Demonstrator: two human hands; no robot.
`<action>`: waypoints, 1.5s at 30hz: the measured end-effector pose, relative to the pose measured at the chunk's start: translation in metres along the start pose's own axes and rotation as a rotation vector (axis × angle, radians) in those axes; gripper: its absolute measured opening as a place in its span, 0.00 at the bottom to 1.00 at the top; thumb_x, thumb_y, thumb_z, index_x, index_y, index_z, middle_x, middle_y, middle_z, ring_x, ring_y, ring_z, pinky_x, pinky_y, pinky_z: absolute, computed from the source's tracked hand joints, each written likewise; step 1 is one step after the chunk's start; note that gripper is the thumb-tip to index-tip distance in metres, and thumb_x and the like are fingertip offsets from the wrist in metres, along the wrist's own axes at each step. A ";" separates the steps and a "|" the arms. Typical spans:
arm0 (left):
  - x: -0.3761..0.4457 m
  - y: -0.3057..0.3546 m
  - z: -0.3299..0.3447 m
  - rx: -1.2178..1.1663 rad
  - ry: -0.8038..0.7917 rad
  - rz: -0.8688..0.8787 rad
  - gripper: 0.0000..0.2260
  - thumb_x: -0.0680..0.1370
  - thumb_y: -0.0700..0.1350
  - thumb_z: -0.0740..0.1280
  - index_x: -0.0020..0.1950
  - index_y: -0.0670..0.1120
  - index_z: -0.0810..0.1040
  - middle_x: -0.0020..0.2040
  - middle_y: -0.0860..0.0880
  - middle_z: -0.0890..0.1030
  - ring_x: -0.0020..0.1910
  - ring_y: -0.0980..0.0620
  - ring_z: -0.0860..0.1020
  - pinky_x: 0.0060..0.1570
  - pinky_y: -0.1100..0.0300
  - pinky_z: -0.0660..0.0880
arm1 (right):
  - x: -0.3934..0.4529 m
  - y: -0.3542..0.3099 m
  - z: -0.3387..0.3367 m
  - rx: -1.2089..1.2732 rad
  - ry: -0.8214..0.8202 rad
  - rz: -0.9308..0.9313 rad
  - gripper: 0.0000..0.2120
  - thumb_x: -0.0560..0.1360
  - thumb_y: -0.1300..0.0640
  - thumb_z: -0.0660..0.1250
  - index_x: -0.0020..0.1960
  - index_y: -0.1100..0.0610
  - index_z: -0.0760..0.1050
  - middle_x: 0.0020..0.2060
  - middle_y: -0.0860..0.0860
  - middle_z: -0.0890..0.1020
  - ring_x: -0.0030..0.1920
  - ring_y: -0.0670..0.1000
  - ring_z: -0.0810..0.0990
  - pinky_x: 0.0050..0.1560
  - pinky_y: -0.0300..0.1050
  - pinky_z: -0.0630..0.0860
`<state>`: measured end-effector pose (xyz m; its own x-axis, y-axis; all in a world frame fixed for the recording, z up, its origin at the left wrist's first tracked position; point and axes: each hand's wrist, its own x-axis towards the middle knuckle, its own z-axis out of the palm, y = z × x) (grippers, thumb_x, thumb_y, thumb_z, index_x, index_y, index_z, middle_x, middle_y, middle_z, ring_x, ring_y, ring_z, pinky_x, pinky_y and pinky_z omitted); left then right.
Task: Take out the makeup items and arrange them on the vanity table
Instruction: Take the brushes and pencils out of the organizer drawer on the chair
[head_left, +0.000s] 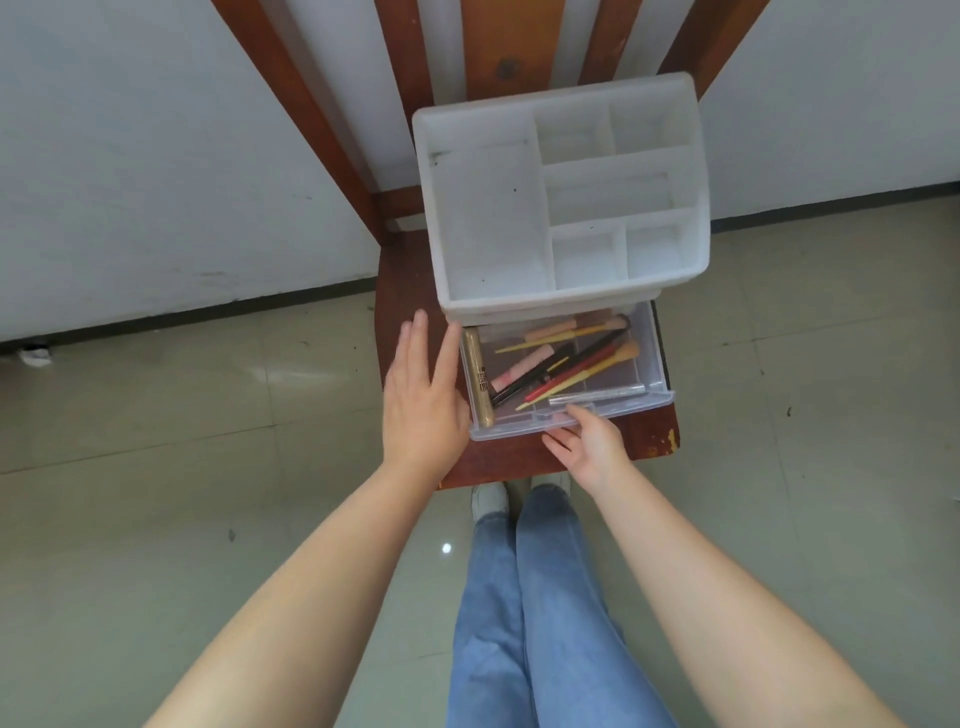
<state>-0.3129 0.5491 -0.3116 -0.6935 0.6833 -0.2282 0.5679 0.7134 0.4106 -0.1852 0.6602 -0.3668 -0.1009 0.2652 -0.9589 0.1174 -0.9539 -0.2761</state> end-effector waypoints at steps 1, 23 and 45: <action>-0.007 0.001 0.007 -0.074 -0.091 -0.111 0.29 0.74 0.36 0.61 0.74 0.44 0.56 0.74 0.40 0.57 0.72 0.41 0.58 0.67 0.48 0.61 | -0.001 -0.002 0.000 -0.026 -0.007 -0.006 0.05 0.77 0.63 0.59 0.43 0.59 0.70 0.41 0.56 0.75 0.43 0.55 0.77 0.61 0.53 0.70; -0.009 0.005 0.042 -0.382 -0.296 -0.494 0.09 0.76 0.36 0.59 0.55 0.38 0.74 0.52 0.41 0.78 0.52 0.43 0.74 0.48 0.56 0.70 | 0.024 -0.068 0.040 -2.603 -0.165 -1.038 0.44 0.69 0.53 0.68 0.74 0.48 0.42 0.72 0.58 0.52 0.72 0.62 0.50 0.71 0.60 0.49; -0.011 -0.004 0.053 -0.434 -0.256 -0.435 0.11 0.76 0.36 0.59 0.57 0.39 0.74 0.52 0.41 0.78 0.52 0.45 0.75 0.48 0.61 0.68 | 0.048 -0.039 0.055 -2.152 -0.142 -1.049 0.32 0.75 0.40 0.53 0.74 0.52 0.48 0.74 0.54 0.50 0.73 0.62 0.46 0.71 0.61 0.40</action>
<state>-0.2844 0.5468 -0.3576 -0.6617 0.4006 -0.6338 -0.0074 0.8418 0.5397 -0.2490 0.7021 -0.3983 -0.8036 0.2685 -0.5312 0.4307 0.8784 -0.2074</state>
